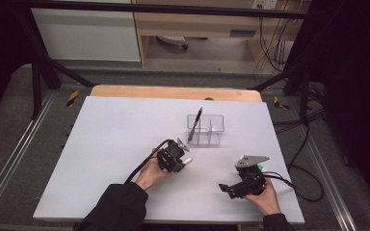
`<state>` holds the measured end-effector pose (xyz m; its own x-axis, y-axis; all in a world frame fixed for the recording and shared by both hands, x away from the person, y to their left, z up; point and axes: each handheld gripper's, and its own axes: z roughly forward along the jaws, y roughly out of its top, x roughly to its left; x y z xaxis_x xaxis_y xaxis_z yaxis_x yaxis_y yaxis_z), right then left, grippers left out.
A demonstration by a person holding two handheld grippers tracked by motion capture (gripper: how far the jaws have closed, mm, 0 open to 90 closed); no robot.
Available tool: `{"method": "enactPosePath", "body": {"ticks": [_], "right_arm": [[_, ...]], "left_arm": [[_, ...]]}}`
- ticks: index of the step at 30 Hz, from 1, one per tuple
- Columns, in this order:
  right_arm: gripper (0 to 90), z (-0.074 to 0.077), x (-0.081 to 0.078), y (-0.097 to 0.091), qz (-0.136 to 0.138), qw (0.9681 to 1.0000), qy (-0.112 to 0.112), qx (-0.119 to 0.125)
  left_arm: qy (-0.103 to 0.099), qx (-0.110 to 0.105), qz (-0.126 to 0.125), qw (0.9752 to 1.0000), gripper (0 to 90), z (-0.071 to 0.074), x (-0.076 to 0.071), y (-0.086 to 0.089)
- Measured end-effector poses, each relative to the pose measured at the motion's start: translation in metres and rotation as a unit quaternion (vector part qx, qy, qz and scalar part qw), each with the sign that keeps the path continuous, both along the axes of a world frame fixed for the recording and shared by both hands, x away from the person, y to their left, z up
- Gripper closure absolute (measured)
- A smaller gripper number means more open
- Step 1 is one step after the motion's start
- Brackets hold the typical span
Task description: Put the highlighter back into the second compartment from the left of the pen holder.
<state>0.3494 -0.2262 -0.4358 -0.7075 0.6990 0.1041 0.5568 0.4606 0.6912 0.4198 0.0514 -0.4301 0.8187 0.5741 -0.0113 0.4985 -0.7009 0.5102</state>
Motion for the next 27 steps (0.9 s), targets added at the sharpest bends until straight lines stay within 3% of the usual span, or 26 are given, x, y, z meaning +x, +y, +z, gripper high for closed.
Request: {"method": "enactPosePath", "body": {"ticks": [12,27], "right_arm": [[1.3,0.0,0.0,0.0,0.0,1.0,0.0,0.0],[1.3,0.0,-0.001,0.0,-0.002,1.0,0.0,0.0]], "left_arm": [[0.0,-0.023,0.008,0.9997,78.2,0.012,-0.004,0.007],[0.0,-0.023,0.014,0.9996,78.4,0.024,-0.009,0.014]]}}
